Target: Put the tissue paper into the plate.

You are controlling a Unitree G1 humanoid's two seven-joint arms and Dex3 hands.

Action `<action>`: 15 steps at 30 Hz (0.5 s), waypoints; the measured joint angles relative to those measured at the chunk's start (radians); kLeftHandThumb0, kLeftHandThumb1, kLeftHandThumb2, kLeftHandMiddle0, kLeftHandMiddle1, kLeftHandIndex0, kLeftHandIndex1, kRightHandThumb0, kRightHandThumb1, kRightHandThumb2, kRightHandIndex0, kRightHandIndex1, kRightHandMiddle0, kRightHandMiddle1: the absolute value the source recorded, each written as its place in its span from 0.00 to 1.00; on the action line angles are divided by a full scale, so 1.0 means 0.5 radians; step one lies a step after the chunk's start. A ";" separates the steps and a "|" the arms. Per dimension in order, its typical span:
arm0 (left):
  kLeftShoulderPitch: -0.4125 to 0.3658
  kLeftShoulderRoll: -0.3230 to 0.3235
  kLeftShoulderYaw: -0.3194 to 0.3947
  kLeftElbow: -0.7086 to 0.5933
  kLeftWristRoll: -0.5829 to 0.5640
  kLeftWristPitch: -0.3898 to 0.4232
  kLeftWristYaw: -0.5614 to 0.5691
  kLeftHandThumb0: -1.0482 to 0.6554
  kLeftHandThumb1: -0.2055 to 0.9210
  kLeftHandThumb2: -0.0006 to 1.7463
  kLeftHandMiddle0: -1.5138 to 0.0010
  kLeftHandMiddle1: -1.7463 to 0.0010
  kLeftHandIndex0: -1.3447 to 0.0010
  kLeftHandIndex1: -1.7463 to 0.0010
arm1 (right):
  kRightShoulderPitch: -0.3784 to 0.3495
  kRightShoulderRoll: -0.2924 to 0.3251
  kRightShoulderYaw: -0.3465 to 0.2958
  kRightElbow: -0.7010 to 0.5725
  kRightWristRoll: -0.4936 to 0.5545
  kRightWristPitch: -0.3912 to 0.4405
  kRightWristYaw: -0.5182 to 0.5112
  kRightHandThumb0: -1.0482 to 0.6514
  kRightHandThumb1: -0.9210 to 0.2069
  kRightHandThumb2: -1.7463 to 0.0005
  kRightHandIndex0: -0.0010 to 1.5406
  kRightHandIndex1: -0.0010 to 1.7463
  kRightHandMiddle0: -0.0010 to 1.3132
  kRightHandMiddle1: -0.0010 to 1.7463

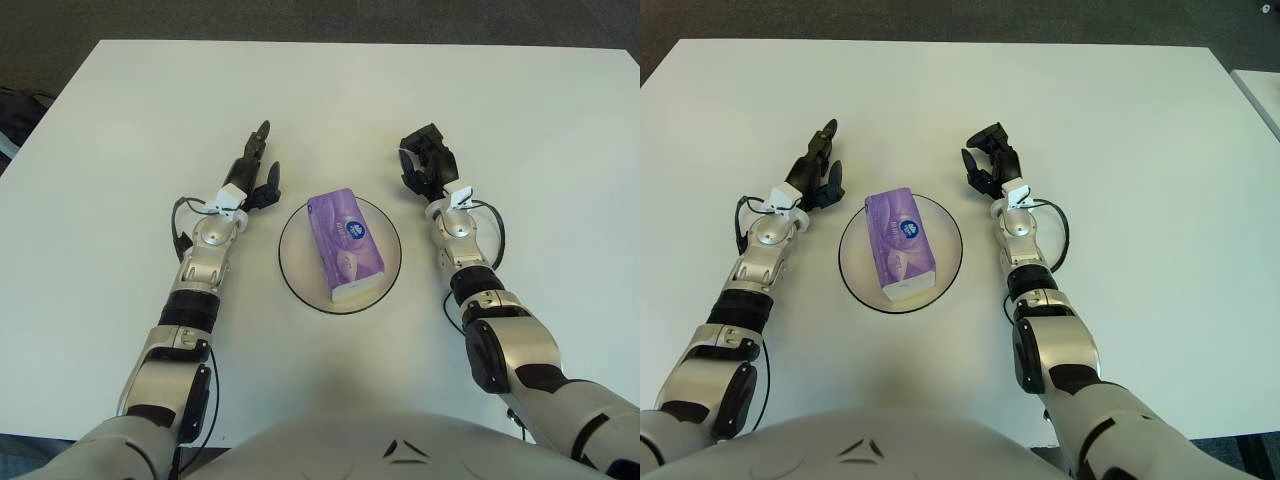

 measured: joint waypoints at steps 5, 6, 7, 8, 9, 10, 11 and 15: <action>0.068 -0.020 0.006 -0.066 0.006 -0.013 0.076 0.13 1.00 0.52 0.99 1.00 1.00 0.87 | 0.001 -0.006 0.004 0.000 -0.002 0.000 0.000 0.41 0.00 0.73 0.19 0.56 0.17 0.97; 0.082 -0.024 0.008 -0.078 0.008 -0.015 0.094 0.13 1.00 0.52 0.99 1.00 1.00 0.86 | 0.002 -0.007 0.005 0.000 -0.002 0.000 0.000 0.41 0.00 0.73 0.19 0.56 0.17 0.98; 0.092 -0.028 0.010 -0.088 0.008 -0.018 0.107 0.13 1.00 0.52 0.99 1.00 1.00 0.86 | 0.002 -0.008 0.005 0.000 -0.002 0.000 0.000 0.41 0.00 0.73 0.19 0.56 0.17 0.98; 0.105 -0.034 0.013 -0.099 0.009 -0.019 0.125 0.14 1.00 0.52 0.99 1.00 1.00 0.85 | 0.003 -0.009 0.005 0.000 -0.002 0.000 0.000 0.41 0.00 0.73 0.19 0.56 0.17 0.98; 0.116 -0.039 0.017 -0.110 0.009 -0.019 0.142 0.14 1.00 0.52 0.98 0.99 1.00 0.84 | 0.003 -0.010 0.005 0.000 -0.001 0.000 0.000 0.41 0.00 0.73 0.19 0.56 0.17 0.98; 0.127 -0.046 0.020 -0.119 0.010 -0.020 0.159 0.15 1.00 0.52 0.98 0.99 1.00 0.82 | 0.003 -0.011 0.005 0.000 -0.001 0.000 0.000 0.41 0.00 0.73 0.19 0.56 0.17 0.98; 0.138 -0.055 0.024 -0.126 0.010 -0.026 0.177 0.15 1.00 0.51 0.97 0.99 1.00 0.82 | 0.004 -0.012 0.004 0.000 -0.001 0.000 0.000 0.41 0.00 0.73 0.19 0.56 0.17 0.98; 0.177 -0.092 0.039 -0.141 0.011 -0.072 0.252 0.16 1.00 0.51 0.95 0.99 1.00 0.78 | 0.004 -0.016 0.001 0.000 0.000 0.000 0.002 0.41 0.00 0.72 0.19 0.56 0.16 0.98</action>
